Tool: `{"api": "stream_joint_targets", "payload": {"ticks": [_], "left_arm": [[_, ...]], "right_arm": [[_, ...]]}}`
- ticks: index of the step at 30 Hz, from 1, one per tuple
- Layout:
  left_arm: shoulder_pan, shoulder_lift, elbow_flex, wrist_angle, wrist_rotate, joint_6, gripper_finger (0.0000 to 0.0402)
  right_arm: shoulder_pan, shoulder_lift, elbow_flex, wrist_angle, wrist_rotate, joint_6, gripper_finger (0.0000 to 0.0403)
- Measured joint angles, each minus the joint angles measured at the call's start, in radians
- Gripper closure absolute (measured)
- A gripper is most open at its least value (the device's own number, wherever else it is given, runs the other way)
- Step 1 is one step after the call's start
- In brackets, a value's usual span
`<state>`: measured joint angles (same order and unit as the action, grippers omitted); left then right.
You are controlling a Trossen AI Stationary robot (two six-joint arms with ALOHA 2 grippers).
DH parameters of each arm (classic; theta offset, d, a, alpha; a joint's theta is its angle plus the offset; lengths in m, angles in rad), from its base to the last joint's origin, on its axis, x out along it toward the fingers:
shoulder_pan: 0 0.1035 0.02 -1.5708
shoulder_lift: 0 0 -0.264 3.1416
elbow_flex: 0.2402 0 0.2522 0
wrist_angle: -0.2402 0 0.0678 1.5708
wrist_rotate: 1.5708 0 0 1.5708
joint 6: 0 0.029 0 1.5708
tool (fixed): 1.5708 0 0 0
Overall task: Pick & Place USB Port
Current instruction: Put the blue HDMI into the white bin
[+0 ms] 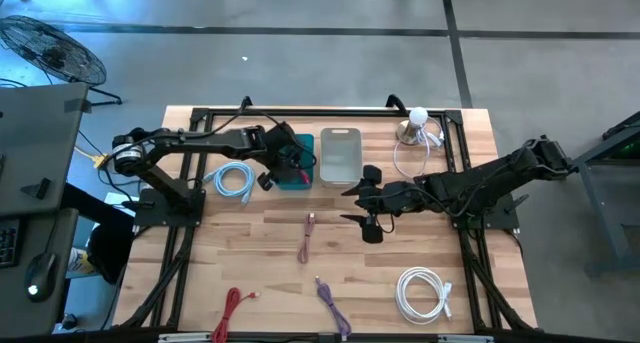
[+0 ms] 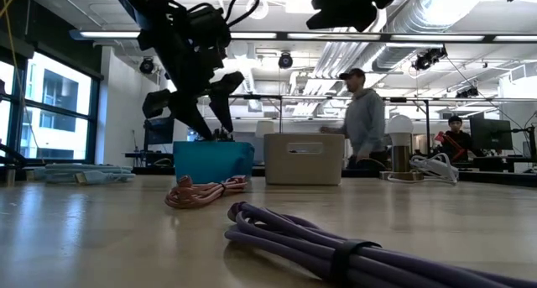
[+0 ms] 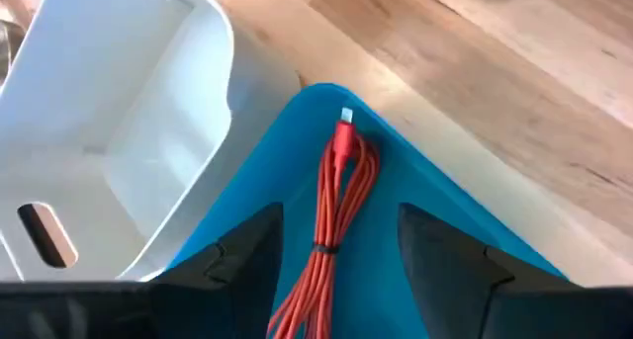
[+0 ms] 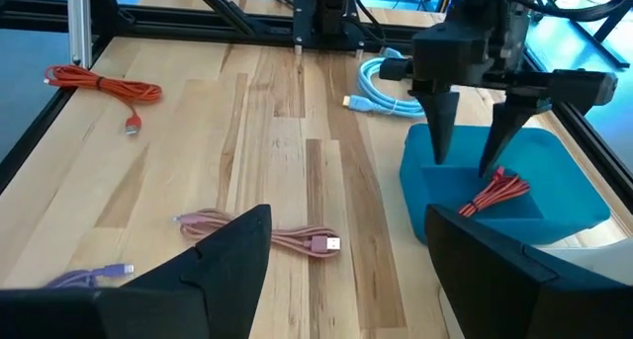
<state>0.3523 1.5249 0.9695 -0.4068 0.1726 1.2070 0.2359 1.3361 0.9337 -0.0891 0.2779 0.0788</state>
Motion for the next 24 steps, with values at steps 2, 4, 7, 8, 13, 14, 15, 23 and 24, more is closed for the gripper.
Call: {"api": "stream_joint_targets", "payload": {"ticks": [2, 4, 7, 8, 13, 14, 15, 23, 24], "left_arm": [[0.000, 0.000, 0.000, 0.000, -0.030, 0.000, 0.0206], [0.001, 0.000, 0.000, 0.000, -0.056, 0.000, 0.0206], [0.001, 0.000, 0.000, 0.001, -0.057, 0.000, 0.0206], [0.001, 0.000, 0.000, 0.002, -0.058, -0.003, 0.0206], [-0.015, 0.000, 0.000, 0.003, -0.054, -0.081, 0.0206], [-0.022, -0.006, 0.000, 0.003, -0.052, -0.088, 0.0206], [-0.033, -0.014, 0.000, 0.000, -0.047, -0.095, 0.0206], [-0.169, -0.131, 0.027, -0.012, -0.021, -0.127, 0.0206], [-0.187, -0.151, 0.043, -0.031, -0.022, -0.144, 0.0206]], "right_arm": [[0.000, 0.000, 0.000, -0.002, 0.000, 0.000, 0.0144], [0.001, 0.000, 0.000, -0.004, 0.000, 0.000, 0.0144], [0.001, 0.000, 0.000, -0.007, 0.000, 0.000, 0.0144], [0.001, 0.000, 0.000, -0.008, -0.002, 0.000, 0.0144], [0.001, 0.000, 0.000, -0.007, -0.046, -0.027, 0.0144], [0.001, 0.000, 0.000, -0.007, -0.050, -0.031, 0.0144], [0.001, 0.000, 0.000, -0.007, -0.050, -0.033, 0.0144], [0.001, 0.000, 0.000, -0.008, -0.079, -0.057, 0.0144], [0.001, 0.000, 0.000, -0.008, -0.085, -0.057, 0.0144]]}}
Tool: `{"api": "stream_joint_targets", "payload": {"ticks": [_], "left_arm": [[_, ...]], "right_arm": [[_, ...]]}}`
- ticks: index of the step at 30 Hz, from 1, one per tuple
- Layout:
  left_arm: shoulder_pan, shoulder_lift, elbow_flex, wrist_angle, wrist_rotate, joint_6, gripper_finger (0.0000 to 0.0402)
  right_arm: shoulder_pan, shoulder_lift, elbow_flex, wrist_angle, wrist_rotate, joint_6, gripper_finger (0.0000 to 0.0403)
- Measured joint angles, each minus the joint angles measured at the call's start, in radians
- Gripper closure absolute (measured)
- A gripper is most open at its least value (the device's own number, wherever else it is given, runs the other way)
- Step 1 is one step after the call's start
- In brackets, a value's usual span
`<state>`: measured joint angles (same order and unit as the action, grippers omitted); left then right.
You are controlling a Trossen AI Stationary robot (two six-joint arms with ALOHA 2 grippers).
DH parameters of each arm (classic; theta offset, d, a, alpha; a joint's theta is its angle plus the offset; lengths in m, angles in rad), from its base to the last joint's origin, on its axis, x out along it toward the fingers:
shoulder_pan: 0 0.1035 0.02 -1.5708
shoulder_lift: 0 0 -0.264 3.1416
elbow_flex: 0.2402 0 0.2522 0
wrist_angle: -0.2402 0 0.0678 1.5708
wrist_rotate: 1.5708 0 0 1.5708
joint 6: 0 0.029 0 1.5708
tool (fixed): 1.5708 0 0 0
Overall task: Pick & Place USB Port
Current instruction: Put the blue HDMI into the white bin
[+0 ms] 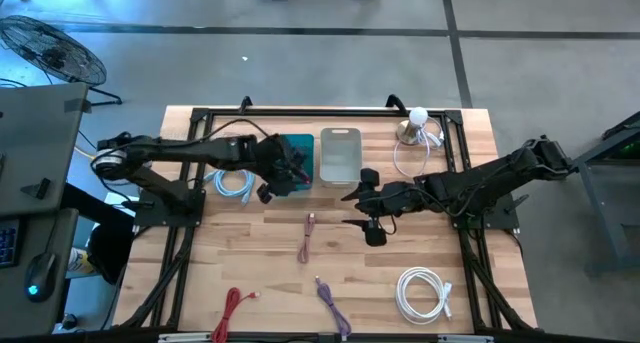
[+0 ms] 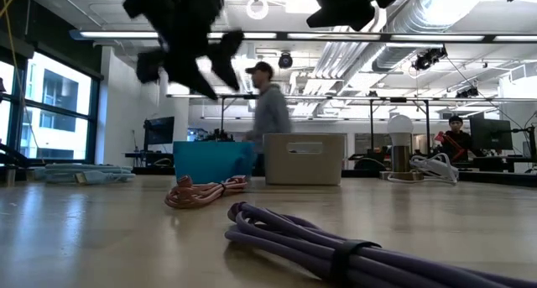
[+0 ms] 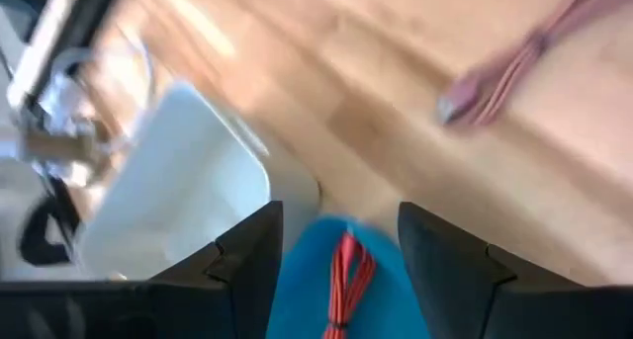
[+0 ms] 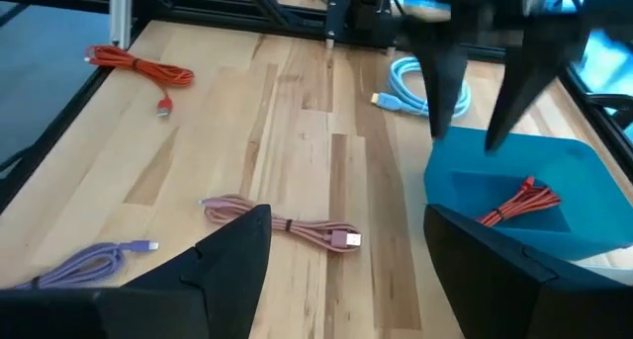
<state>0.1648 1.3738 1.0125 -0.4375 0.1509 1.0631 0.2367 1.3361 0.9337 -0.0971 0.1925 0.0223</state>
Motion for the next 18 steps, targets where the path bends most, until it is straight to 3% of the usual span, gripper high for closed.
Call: {"api": "stream_joint_targets", "payload": {"ticks": [8, 18], "left_arm": [[-0.111, -0.166, 0.133, -0.112, -0.002, -0.202, 0.0206], [-0.133, -0.309, 0.170, -0.130, 0.017, -0.728, 0.0206]], "right_arm": [[0.027, 0.000, 0.000, -0.001, -0.020, 0.000, 0.0144], [0.102, 0.000, 0.000, 0.012, 0.010, 0.004, 0.0144]]}}
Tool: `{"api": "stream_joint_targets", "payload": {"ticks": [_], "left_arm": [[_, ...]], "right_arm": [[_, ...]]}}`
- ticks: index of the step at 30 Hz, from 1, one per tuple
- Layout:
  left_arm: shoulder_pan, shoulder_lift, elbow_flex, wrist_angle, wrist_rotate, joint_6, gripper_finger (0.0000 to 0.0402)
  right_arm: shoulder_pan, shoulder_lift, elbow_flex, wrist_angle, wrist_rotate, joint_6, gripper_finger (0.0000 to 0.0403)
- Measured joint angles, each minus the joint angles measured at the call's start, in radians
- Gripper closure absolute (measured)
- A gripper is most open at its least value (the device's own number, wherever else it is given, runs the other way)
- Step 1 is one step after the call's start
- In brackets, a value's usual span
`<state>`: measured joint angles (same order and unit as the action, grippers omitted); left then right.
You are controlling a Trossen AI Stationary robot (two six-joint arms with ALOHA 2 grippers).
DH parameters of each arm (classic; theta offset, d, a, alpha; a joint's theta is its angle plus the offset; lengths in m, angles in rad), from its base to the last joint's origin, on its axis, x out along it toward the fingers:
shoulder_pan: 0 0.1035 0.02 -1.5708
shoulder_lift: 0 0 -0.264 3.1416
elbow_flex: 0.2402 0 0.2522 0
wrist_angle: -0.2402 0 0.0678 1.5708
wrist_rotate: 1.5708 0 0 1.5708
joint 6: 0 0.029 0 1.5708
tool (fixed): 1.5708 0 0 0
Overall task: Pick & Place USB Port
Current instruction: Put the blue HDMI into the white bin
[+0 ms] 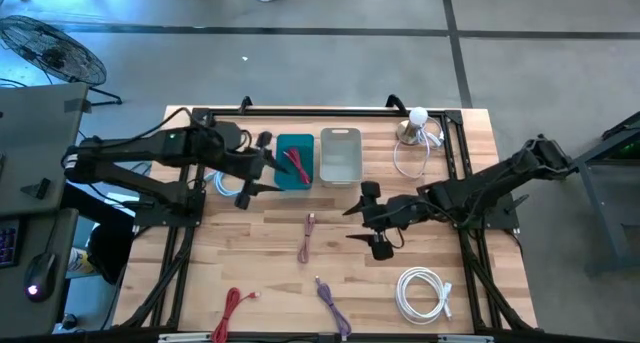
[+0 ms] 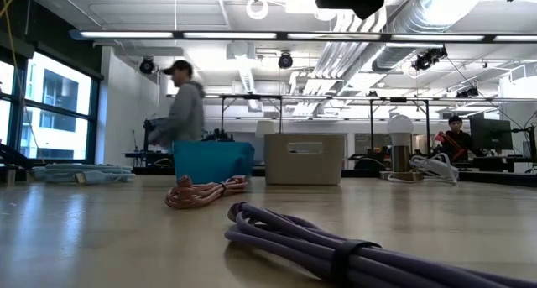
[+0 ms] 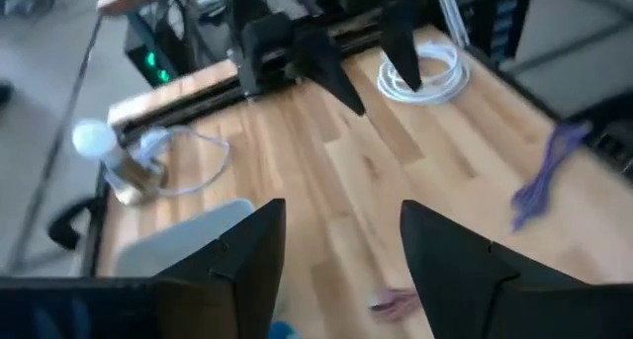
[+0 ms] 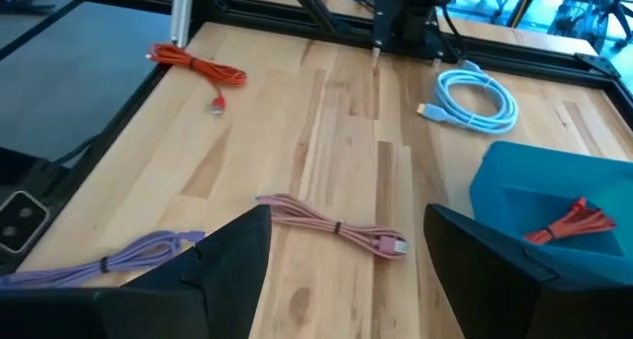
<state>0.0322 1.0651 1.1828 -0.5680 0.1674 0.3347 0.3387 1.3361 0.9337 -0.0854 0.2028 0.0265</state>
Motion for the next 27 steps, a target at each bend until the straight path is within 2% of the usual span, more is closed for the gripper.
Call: {"api": "stream_joint_targets", "payload": {"ticks": [3, 6, 11, 15, 20, 23, 27], "left_arm": [[-0.011, -0.014, 0.000, -0.020, 0.001, -0.096, 0.0206], [-0.057, -0.016, -0.001, -0.006, -0.035, -0.110, 0.0206], [-0.139, -0.052, -0.003, -0.011, -0.174, -0.075, 0.0206], [-0.214, -0.180, -0.002, -0.035, -0.322, -0.050, 0.0206], [-0.289, -0.356, -0.007, -0.156, -0.576, -0.045, 0.0206], [-0.321, -0.456, -0.063, -0.179, -0.645, -0.060, 0.0206], [-0.328, -0.575, -0.171, -0.236, -0.665, -0.090, 0.0206]], "right_arm": [[0.022, 0.000, 0.000, 0.005, 0.002, 0.000, 0.0144], [0.042, 0.000, 0.000, 0.012, 0.004, 0.000, 0.0144], [0.078, 0.000, 0.000, 0.031, 0.005, -0.005, 0.0144], [0.103, 0.000, 0.000, 0.034, 0.012, -0.005, 0.0144], [0.116, 0.000, 0.000, 0.034, 0.055, -0.006, 0.0144], [0.116, 0.000, 0.000, 0.035, 0.057, -0.005, 0.0144], [0.116, 0.000, 0.000, 0.036, 0.057, -0.005, 0.0144]]}}
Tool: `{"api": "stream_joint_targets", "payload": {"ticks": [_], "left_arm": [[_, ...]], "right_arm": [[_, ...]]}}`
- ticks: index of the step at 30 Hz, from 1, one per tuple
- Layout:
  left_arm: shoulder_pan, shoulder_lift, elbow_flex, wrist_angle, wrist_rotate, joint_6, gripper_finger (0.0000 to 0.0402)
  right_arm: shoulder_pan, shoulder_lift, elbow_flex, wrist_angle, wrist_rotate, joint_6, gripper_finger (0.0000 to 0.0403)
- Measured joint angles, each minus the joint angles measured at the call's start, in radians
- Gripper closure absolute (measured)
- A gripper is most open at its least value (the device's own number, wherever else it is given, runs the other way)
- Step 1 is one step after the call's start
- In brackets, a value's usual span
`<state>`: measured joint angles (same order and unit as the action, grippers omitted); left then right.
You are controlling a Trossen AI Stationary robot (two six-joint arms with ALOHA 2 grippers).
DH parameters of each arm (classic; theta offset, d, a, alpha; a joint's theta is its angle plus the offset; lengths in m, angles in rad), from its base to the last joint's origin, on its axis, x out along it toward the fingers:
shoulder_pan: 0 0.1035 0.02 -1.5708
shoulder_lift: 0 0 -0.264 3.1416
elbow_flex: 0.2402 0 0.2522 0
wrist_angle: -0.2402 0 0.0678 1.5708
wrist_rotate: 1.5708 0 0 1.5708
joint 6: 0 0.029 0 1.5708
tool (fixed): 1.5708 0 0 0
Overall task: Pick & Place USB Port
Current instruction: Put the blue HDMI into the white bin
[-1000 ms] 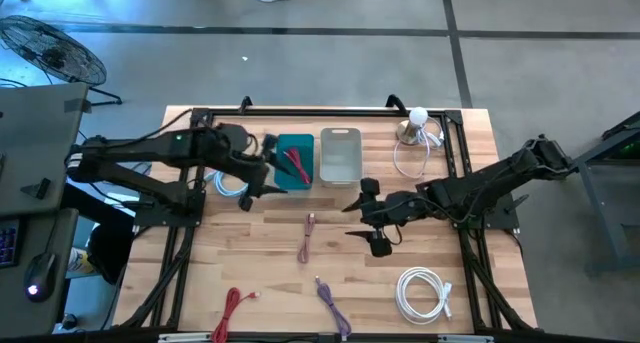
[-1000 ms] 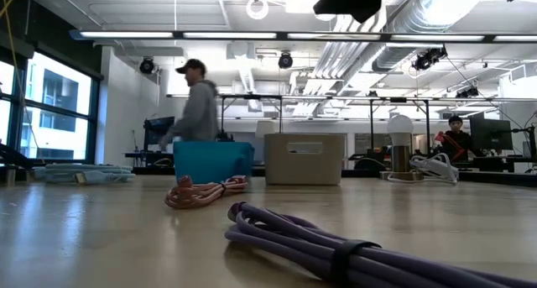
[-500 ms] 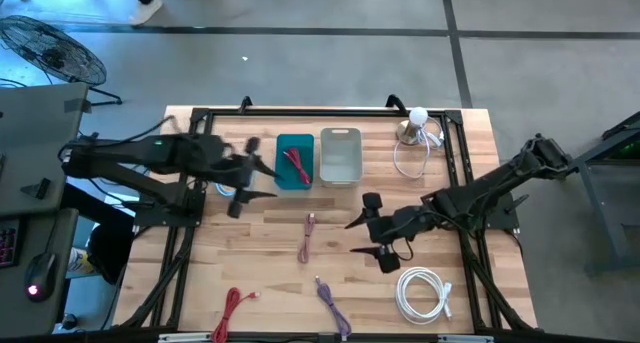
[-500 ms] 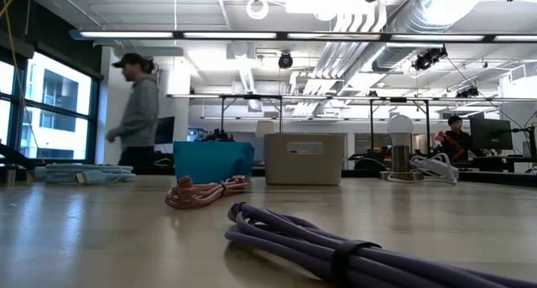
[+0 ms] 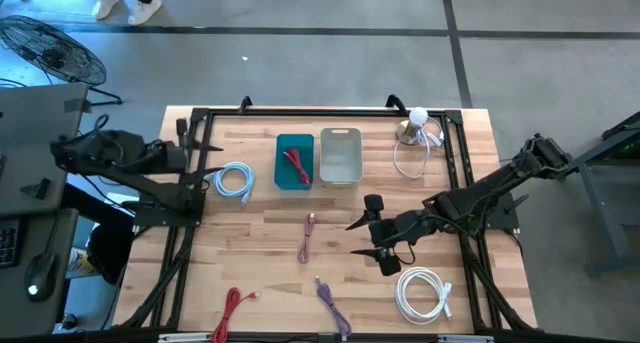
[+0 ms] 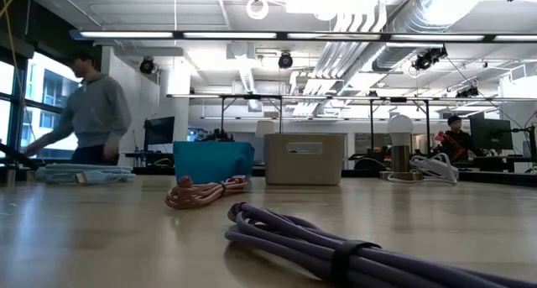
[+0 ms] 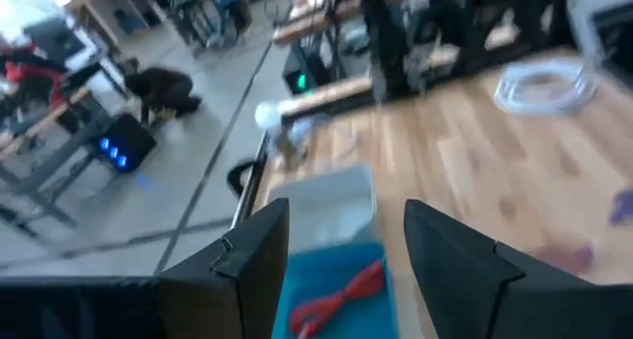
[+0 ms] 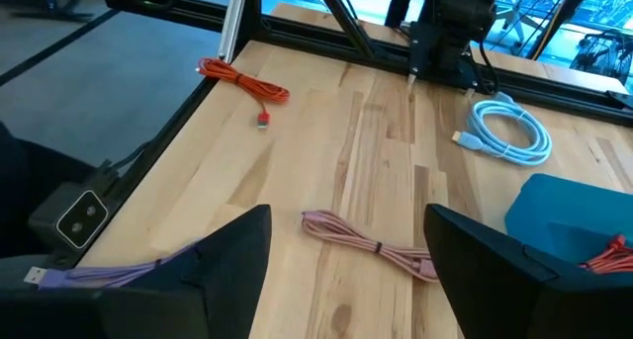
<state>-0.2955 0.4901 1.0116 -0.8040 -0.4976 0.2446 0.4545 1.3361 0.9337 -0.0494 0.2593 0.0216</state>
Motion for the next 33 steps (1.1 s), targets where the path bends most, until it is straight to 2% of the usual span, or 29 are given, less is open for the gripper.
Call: {"api": "stream_joint_targets", "payload": {"ticks": [5, 9, 14, 18, 20, 33], "left_arm": [[0.000, -0.110, -0.128, -0.041, -0.014, 0.005, 0.0206], [0.000, -0.135, -0.177, -0.046, -0.006, 0.005, 0.0206], [0.000, -0.117, -0.189, -0.138, 0.021, -0.019, 0.0206], [0.000, -0.094, -0.190, -0.273, -0.049, -0.121, 0.0206], [0.001, -0.091, -0.188, -0.277, -0.088, -0.150, 0.0206], [0.001, -0.034, -0.187, -0.347, -0.172, -0.277, 0.0206]], "right_arm": [[0.000, 0.000, 0.000, 0.010, 0.000, 0.003, 0.0144], [-0.003, 0.000, 0.000, 0.010, 0.004, 0.004, 0.0144], [-0.003, 0.000, 0.000, 0.010, 0.024, 0.004, 0.0144], [-0.003, 0.000, 0.000, 0.008, 0.023, 0.004, 0.0144], [-0.003, 0.000, 0.000, 0.008, 0.023, 0.004, 0.0144], [-0.003, -0.001, 0.000, -0.019, 0.023, 0.027, 0.0144]]}}
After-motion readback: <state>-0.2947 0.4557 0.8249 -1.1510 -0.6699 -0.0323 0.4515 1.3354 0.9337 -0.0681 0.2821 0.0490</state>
